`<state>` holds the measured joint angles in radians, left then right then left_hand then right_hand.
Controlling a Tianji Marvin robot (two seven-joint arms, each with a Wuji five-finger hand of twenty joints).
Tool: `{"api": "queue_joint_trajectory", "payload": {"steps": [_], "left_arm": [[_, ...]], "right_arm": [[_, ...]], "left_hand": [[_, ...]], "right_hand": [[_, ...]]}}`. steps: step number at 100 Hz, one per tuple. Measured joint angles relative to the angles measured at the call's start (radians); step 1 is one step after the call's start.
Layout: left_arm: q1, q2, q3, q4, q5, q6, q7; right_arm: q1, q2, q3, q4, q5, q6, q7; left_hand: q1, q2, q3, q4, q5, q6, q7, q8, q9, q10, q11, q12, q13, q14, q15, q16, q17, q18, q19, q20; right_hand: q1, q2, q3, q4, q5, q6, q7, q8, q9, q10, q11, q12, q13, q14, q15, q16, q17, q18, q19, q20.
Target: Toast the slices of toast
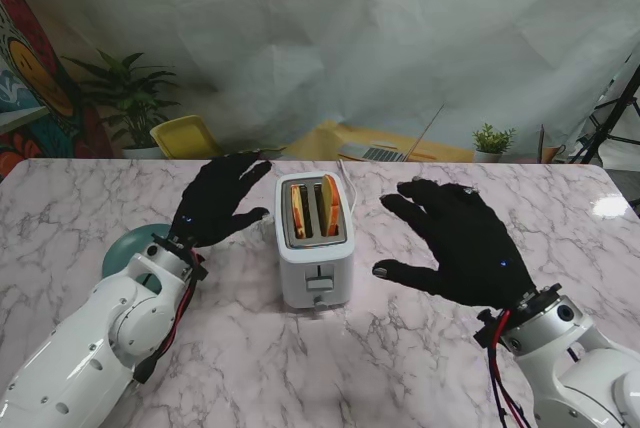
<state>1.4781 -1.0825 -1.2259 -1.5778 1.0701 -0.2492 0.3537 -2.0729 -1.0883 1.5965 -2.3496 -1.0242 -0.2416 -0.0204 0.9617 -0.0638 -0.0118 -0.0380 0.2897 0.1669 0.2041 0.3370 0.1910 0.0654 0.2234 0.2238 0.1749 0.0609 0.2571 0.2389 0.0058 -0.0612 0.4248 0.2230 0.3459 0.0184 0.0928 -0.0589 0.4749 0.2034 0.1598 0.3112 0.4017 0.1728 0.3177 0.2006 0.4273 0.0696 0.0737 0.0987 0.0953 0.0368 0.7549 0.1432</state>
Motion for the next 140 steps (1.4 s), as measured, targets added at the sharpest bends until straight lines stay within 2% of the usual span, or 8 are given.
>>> {"api": "queue_joint_trajectory", "payload": {"steps": [27,54,72,98,140], "left_arm": [[0.111,0.0,-0.078,-0.092,0.033,0.059,-0.02],[0.223,0.001,-0.13,-0.136,0.045,0.115,-0.016],[0.279,0.002,-0.137,-0.146,0.044,0.166,-0.007],[0.322,-0.003,-0.129,-0.139,0.012,0.202,0.01],[0.346,-0.008,-0.111,-0.095,-0.023,0.203,0.025]], "right_arm": [[-0.008,-0.001,0.033,0.061,0.015,-0.024,-0.011],[-0.014,-0.001,0.04,0.123,0.025,-0.03,-0.02],[-0.012,-0.001,0.031,0.172,0.035,-0.029,-0.046],[-0.001,-0.002,0.004,0.233,0.049,-0.029,-0.088],[0.03,-0.004,-0.048,0.319,0.069,-0.028,-0.137]], "left_hand": [[-0.029,0.013,-0.001,0.0,0.0,0.012,-0.035,0.0,0.0,0.009,-0.036,-0.001,-0.016,0.004,0.0,0.0,-0.008,0.003,-0.015,0.0],[-0.038,0.013,-0.001,0.0,0.0,0.015,-0.055,0.0,0.0,0.02,-0.048,-0.001,-0.026,0.015,0.0,0.0,-0.01,0.012,-0.037,-0.012],[-0.038,0.013,-0.001,0.0,0.0,0.015,-0.063,0.0,0.0,0.021,-0.059,-0.001,-0.027,0.016,0.0,0.0,-0.01,0.013,-0.051,-0.013],[-0.042,0.013,-0.001,0.0,0.01,0.02,-0.071,0.001,0.0,0.022,-0.061,-0.001,-0.038,0.027,-0.01,0.0,-0.011,0.024,-0.075,-0.025],[-0.051,0.024,0.002,0.0,0.01,0.02,-0.076,0.006,0.0,0.023,-0.072,-0.001,-0.039,0.029,-0.025,-0.006,-0.011,0.026,-0.089,-0.026]], "right_hand": [[0.003,-0.01,0.0,0.0,-0.009,-0.013,0.0,0.0,-0.001,-0.001,0.0,0.0,-0.018,0.0,0.0,0.0,-0.016,0.011,-0.003,-0.006],[0.003,-0.01,0.001,0.0,-0.02,-0.013,0.01,0.0,-0.015,-0.001,0.0,0.0,-0.031,0.001,0.0,0.0,-0.027,0.011,-0.012,-0.013],[0.004,-0.022,0.002,0.0,-0.02,-0.013,0.01,0.0,-0.015,-0.001,0.0,0.0,-0.031,0.001,0.0,0.0,-0.033,0.011,-0.014,-0.013],[-0.019,-0.022,0.019,0.0,-0.02,-0.013,0.012,0.0,-0.015,-0.001,0.0,0.0,-0.031,0.001,0.0,0.0,-0.033,0.011,-0.014,-0.014],[-0.021,-0.033,0.046,0.0,-0.02,-0.014,0.023,0.0,-0.015,-0.001,0.0,0.0,-0.031,0.001,0.0,0.0,-0.034,0.011,-0.014,-0.017]]}}
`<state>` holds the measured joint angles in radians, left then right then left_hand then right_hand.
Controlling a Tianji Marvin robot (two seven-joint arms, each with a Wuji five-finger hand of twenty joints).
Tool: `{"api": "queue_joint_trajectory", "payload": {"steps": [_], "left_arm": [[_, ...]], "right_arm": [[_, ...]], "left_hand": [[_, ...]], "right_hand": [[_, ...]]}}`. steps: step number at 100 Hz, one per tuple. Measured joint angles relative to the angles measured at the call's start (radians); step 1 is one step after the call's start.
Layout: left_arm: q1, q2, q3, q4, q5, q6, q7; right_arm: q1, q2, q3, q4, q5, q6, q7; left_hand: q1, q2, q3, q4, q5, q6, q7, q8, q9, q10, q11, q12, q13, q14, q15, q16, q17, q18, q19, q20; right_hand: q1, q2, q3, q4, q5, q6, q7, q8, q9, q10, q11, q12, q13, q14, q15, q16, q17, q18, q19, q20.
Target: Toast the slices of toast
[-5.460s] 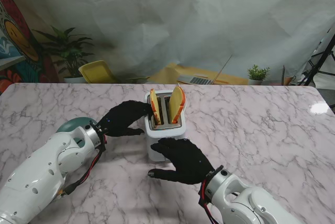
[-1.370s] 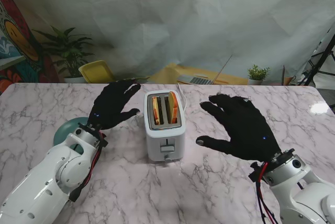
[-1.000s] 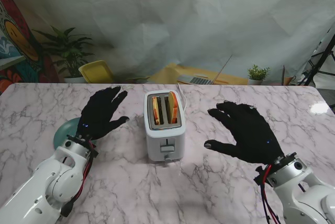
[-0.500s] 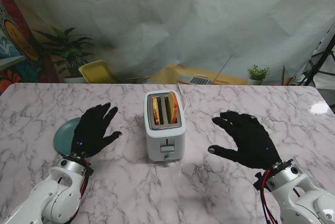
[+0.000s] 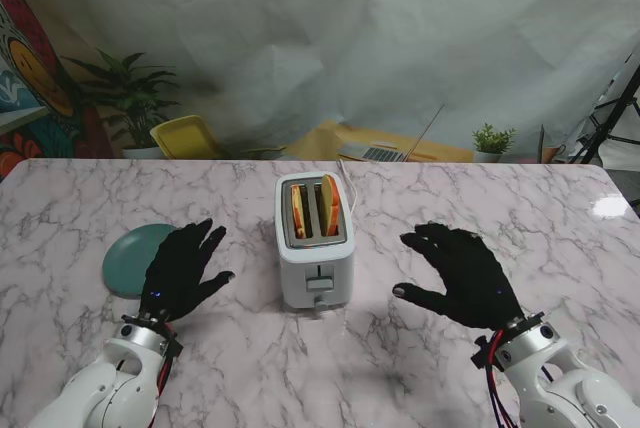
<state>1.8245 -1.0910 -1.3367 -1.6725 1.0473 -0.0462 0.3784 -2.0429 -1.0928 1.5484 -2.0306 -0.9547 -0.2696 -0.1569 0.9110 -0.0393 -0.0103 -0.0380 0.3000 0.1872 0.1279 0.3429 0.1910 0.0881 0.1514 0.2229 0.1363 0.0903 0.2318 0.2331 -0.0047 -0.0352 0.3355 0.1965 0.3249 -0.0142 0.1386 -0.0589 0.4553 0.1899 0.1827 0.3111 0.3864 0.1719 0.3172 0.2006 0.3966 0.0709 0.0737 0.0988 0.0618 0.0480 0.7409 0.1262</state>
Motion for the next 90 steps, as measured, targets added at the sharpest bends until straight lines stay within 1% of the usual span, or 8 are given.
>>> {"api": "queue_joint_trajectory", "payload": {"steps": [7,13,18,19,21,30,32,90], "left_arm": [[0.005,-0.001,-0.001,0.001,-0.004,0.0,0.0],[0.01,-0.001,-0.001,0.001,-0.012,0.002,0.0],[0.014,-0.002,-0.001,0.001,-0.017,0.002,-0.003],[0.015,-0.002,-0.002,0.001,-0.017,0.002,-0.004],[0.016,-0.002,-0.003,0.001,-0.018,0.002,-0.008],[0.025,-0.003,-0.008,-0.004,-0.019,0.005,-0.026],[0.026,-0.003,-0.008,-0.005,-0.021,0.006,-0.027],[0.033,-0.003,-0.007,-0.016,-0.022,0.009,-0.029]], "right_arm": [[0.004,-0.001,-0.006,0.012,0.003,0.0,-0.007],[0.008,-0.002,-0.012,0.021,0.004,0.001,-0.011],[0.011,-0.002,-0.013,0.026,0.007,0.002,-0.009],[0.011,-0.002,-0.013,0.027,0.007,0.002,-0.008],[0.012,-0.002,-0.013,0.028,0.009,0.003,-0.005],[0.014,-0.002,-0.016,0.034,0.019,0.006,0.006],[0.015,-0.002,-0.016,0.035,0.02,0.006,0.009],[0.013,-0.001,-0.031,0.043,0.033,0.025,0.022]], "left_hand": [[0.0,0.0,0.0,0.0,0.0,0.0,-0.001,0.001,0.0,0.0,0.0,0.0,-0.001,0.002,-0.004,-0.001,0.0,0.002,-0.011,-0.011],[0.0,0.002,0.0,0.0,0.0,0.0,-0.004,0.002,0.0,0.0,0.0,0.0,-0.011,0.015,-0.014,-0.003,-0.001,0.013,-0.013,-0.011],[-0.001,0.012,0.001,0.0,0.0,0.0,-0.006,0.005,0.0,0.0,0.0,0.0,-0.011,0.015,-0.016,-0.005,-0.001,0.013,-0.023,-0.012],[-0.001,0.012,0.001,0.0,0.0,0.0,-0.007,0.005,0.0,0.0,0.0,0.0,-0.011,0.015,-0.016,-0.008,-0.001,0.013,-0.023,-0.012],[-0.001,0.012,0.001,0.0,0.0,0.0,-0.008,0.005,0.0,0.0,0.0,0.0,-0.011,0.016,-0.016,-0.01,-0.001,0.013,-0.023,-0.012],[-0.002,0.023,0.001,0.0,0.0,0.0,-0.011,0.005,0.0,0.001,0.0,0.0,-0.011,0.017,-0.025,-0.013,-0.001,0.014,-0.035,-0.012],[-0.014,0.024,0.001,0.0,0.0,0.0,-0.011,0.005,0.0,0.001,0.0,0.0,-0.011,0.018,-0.028,-0.013,-0.001,0.014,-0.036,-0.012],[-0.017,0.027,0.001,0.0,0.0,0.0,-0.016,0.005,0.0,0.002,0.0,0.0,-0.012,0.019,-0.042,-0.013,-0.001,0.014,-0.049,-0.012]], "right_hand": [[0.0,0.0,0.013,0.0,0.0,0.0,0.0,0.0,0.0,0.0,0.0,0.0,0.0,0.0,0.0,0.0,0.0,0.0,0.0,0.0],[0.0,0.0,0.023,0.0,0.0,0.0,0.0,0.0,0.0,0.0,0.0,0.0,0.0,0.0,0.0,0.0,0.0,0.0,0.0,-0.001],[-0.012,0.0,0.024,0.0,0.0,0.0,0.001,0.0,0.0,0.0,0.0,0.0,0.0,0.0,0.0,0.0,0.0,0.0,0.0,-0.002],[-0.012,0.0,0.011,0.0,0.0,0.0,0.001,0.0,0.0,0.0,0.0,0.0,0.0,0.0,0.0,0.0,0.0,0.0,0.0,-0.002],[-0.011,0.0,0.027,0.0,0.0,0.0,0.001,0.0,0.0,0.0,0.0,0.0,0.0,0.0,0.0,0.0,0.0,0.0,0.0,-0.003],[-0.011,0.0,0.027,0.0,0.0,0.0,0.001,0.0,0.0,0.0,0.0,0.0,0.0,0.0,0.0,0.0,0.0,0.0,0.0,-0.005],[-0.011,0.0,0.027,0.0,0.0,0.0,0.001,0.0,0.0,0.0,0.0,0.0,0.0,0.0,0.0,0.0,0.0,0.0,0.0,-0.006],[-0.011,0.0,0.063,0.0,0.0,0.0,0.001,0.0,0.0,0.0,0.0,0.0,0.0,0.0,0.0,0.0,0.0,0.0,0.0,-0.006]]}}
